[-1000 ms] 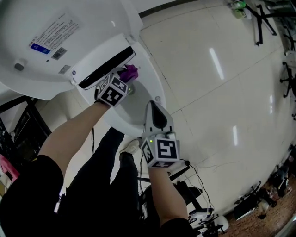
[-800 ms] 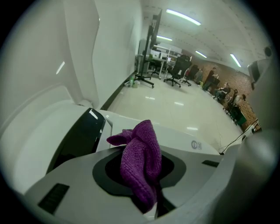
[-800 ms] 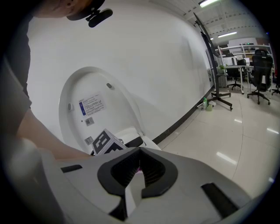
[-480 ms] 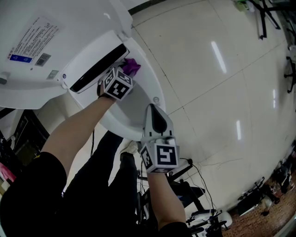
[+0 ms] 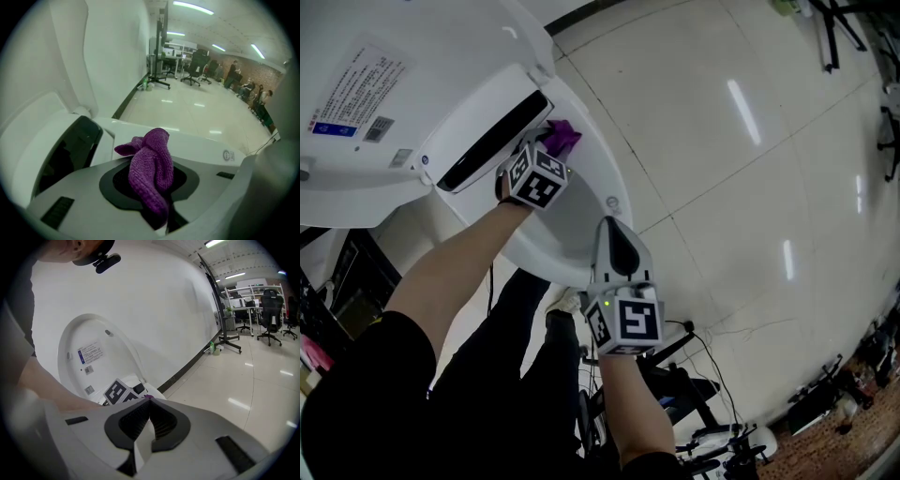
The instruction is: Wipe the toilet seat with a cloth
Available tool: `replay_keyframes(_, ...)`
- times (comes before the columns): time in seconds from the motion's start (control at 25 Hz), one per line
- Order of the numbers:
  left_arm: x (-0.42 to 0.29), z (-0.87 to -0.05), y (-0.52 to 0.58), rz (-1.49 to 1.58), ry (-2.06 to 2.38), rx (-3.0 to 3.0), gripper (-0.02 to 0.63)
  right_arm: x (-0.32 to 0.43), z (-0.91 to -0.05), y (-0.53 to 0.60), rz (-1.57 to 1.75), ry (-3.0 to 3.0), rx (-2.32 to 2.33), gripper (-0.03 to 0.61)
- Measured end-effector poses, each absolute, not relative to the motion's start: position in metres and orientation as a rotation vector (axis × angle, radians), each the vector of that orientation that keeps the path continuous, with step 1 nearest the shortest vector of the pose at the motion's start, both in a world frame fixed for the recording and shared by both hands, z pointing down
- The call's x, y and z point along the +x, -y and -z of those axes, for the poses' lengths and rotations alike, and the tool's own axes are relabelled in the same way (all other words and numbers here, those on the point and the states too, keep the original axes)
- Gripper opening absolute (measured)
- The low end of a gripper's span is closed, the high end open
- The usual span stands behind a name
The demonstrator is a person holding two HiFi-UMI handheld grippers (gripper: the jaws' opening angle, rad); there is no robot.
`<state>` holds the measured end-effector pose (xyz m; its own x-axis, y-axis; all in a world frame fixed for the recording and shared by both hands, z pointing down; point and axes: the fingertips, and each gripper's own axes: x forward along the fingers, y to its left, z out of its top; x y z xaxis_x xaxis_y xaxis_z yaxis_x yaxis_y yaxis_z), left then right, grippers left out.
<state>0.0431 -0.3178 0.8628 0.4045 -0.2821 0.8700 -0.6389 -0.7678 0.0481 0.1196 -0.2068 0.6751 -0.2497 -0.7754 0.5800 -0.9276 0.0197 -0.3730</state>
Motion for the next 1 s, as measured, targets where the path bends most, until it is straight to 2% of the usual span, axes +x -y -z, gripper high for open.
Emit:
replay_keyframes(0.36,0.096,-0.859,0.301,-1.257,0.649,2.365,0.098,0.130,-0.670,0.197,-1.032,2.067,1.809,0.017)
replay_keyframes(0.56,0.099,-0.841,0.290,-1.220,0.639,2.405,0.098,0.132,-0.655,0.192,-1.002,2.080,1.826,0.017)
replay_keyframes(0.76,0.089,-0.786,0.264,-1.136,0.659,2.452,0.098,0.133,-0.623,0.178,-0.956,2.105,1.830,0.017)
replay_keyframes(1.0,0.057,-0.678,0.202,-1.041,0.679,2.520,0.098,0.127,-0.552,0.140,-0.864,2.163,1.790,0.017)
